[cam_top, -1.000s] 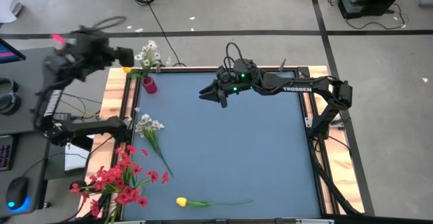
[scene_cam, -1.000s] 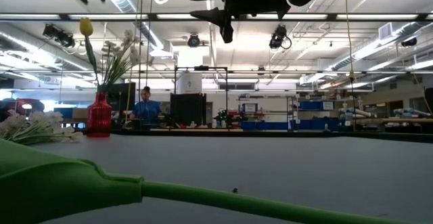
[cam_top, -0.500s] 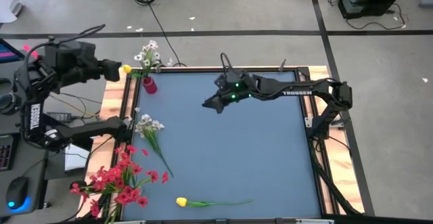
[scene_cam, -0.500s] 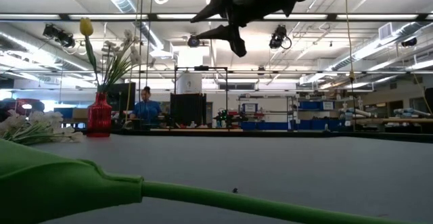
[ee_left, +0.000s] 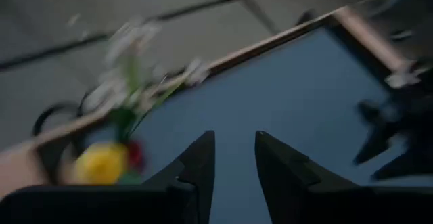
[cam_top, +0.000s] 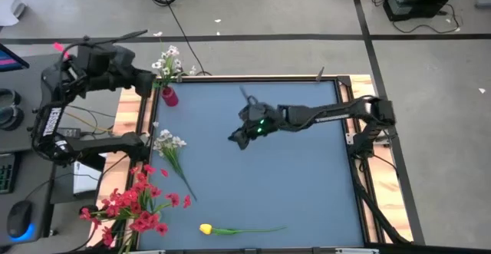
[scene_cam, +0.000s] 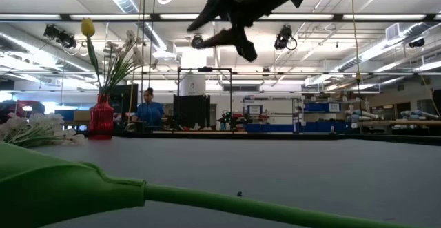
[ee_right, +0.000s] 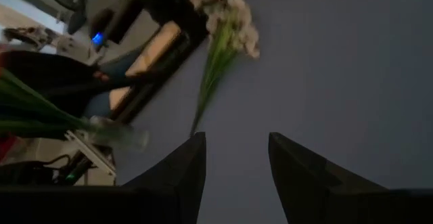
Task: Sort flowers into vase by color
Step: Put the white flowers into the pink vase
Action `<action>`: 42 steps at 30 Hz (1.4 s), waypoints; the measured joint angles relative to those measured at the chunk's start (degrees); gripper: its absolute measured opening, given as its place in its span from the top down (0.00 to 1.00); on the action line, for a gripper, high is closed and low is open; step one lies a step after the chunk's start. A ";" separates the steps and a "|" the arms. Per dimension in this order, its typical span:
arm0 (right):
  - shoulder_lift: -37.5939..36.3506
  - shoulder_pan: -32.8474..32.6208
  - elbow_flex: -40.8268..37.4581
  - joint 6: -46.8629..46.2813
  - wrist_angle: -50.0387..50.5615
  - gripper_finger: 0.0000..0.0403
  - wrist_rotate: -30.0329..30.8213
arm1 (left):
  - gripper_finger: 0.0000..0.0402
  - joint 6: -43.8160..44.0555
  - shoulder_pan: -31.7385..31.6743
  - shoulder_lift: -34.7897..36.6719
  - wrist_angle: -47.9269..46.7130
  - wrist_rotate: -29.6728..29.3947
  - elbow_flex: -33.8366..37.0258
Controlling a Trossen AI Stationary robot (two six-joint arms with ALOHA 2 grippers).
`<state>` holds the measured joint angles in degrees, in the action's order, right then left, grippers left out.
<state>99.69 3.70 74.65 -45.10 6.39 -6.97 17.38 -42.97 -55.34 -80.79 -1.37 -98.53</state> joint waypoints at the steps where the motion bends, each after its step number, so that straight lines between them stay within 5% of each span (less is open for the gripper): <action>1: 1.32 -0.69 -0.01 -0.94 -0.83 0.58 0.35 | 0.73 -0.86 0.44 0.83 2.85 1.08 1.63; 9: 13.15 -4.83 4.01 -7.88 -11.15 0.58 6.06 | 0.73 -3.59 2.80 13.74 13.48 11.16 21.18; 18: 31.47 -9.12 28.70 1.03 -2.84 0.58 9.38 | 0.73 -6.78 6.27 24.71 19.72 25.94 38.33; 23: 42.16 -10.79 43.17 10.53 -0.64 0.58 16.00 | 0.73 -10.78 7.46 27.15 19.78 27.27 40.34; 30: 55.02 -11.75 59.61 21.38 1.20 0.54 17.83 | 0.73 -14.16 7.49 26.87 20.16 26.94 40.35; 42: 60.74 -12.55 58.95 30.09 -7.30 0.23 18.55 | 0.73 -15.34 7.48 26.79 21.11 22.09 40.35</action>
<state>160.42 -8.85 133.60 -15.00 -0.92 11.58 2.04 -35.49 -28.55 -59.68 20.72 -58.17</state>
